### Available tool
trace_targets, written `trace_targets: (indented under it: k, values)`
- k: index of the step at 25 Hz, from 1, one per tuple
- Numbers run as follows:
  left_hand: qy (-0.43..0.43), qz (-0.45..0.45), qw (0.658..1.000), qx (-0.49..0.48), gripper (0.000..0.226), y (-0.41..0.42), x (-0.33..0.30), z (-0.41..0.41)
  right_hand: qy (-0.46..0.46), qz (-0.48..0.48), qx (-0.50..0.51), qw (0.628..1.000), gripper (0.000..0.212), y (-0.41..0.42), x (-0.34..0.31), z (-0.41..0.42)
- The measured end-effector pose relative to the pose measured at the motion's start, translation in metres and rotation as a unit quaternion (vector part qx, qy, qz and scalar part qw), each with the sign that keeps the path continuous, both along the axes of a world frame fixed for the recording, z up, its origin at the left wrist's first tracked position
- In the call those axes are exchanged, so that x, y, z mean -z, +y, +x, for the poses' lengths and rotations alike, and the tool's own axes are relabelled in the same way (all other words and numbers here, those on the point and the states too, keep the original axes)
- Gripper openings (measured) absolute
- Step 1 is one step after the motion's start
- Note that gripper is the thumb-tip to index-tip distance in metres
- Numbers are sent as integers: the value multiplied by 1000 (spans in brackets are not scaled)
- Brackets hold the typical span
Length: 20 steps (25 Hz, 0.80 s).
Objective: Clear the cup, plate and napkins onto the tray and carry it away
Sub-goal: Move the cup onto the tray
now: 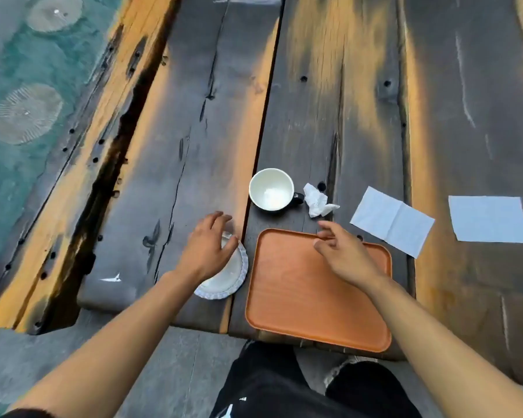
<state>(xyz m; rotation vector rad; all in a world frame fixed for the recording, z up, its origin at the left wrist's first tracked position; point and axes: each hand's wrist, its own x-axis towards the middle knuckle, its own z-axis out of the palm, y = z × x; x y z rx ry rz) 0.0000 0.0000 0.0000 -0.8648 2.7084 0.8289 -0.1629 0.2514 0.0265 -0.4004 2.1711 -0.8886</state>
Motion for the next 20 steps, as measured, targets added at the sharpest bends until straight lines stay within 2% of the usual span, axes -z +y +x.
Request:
trace_targets:
  k: [5,10,12,16,20]
  values:
    - [4,-4,998,58,59,-54,21,-48,-39,16,-6,999,51,-39,17,-30]
    - [-9,-99,984,145,77,-84,51,-84,-50,13,-11,999,53,-65,27,-53]
    - [-11,-129,977,171,77,-87,63,-91,-72,12,-16,997,51,-73,33,-59]
    - [-24,-171,961,215,75,-90,78,-97,-91,19,-39,995,42,-81,42,-65]
    - [-6,-191,948,255,73,-85,94,-98,-102,9,-30,994,23,-87,46,-71]
